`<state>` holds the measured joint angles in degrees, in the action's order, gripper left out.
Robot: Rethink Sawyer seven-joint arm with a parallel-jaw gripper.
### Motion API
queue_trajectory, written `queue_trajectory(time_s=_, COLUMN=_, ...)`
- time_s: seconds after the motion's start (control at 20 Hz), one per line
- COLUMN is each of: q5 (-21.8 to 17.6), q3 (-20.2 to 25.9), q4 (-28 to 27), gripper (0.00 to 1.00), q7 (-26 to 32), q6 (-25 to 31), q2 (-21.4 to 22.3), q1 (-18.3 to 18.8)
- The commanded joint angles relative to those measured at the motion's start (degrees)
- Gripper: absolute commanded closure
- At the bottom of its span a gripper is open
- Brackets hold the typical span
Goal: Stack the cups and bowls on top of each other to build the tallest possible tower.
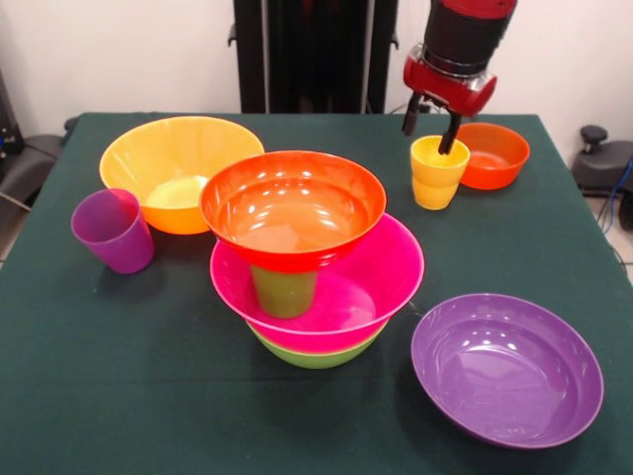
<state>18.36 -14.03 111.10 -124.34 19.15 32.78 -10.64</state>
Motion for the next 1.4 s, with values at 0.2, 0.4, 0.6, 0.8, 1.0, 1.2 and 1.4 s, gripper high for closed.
queue_trajectory(time_s=0.2, q5=2.4, q3=4.0, q4=-2.6, gripper=0.00, q7=-11.4, q6=-7.4, q2=-4.7, q1=-0.7)
queue_trajectory(time_s=0.4, q5=2.1, q3=3.5, q4=-2.1, gripper=0.00, q7=-11.1, q6=-8.7, q2=-5.0, q1=-0.7)
queue_trajectory(time_s=0.6, q5=1.7, q3=3.3, q4=-2.0, gripper=0.00, q7=-10.7, q6=-9.9, q2=-5.2, q1=-0.2)
queue_trajectory(time_s=0.8, q5=1.7, q3=3.5, q4=-1.6, gripper=0.00, q7=-10.4, q6=-10.7, q2=-5.3, q1=0.4)
queue_trajectory(time_s=1.0, q5=1.5, q3=3.7, q4=-1.4, gripper=0.00, q7=-9.8, q6=-10.6, q2=-4.9, q1=1.2)
queue_trajectory(time_s=1.2, q5=1.8, q3=1.7, q4=-2.3, gripper=0.00, q7=-10.3, q6=-9.8, q2=-5.4, q1=-0.5)
queue_trajectory(time_s=1.4, q5=1.9, q3=0.4, q4=-2.7, gripper=1.00, q7=-10.6, q6=-9.3, q2=-5.6, q1=-1.4)
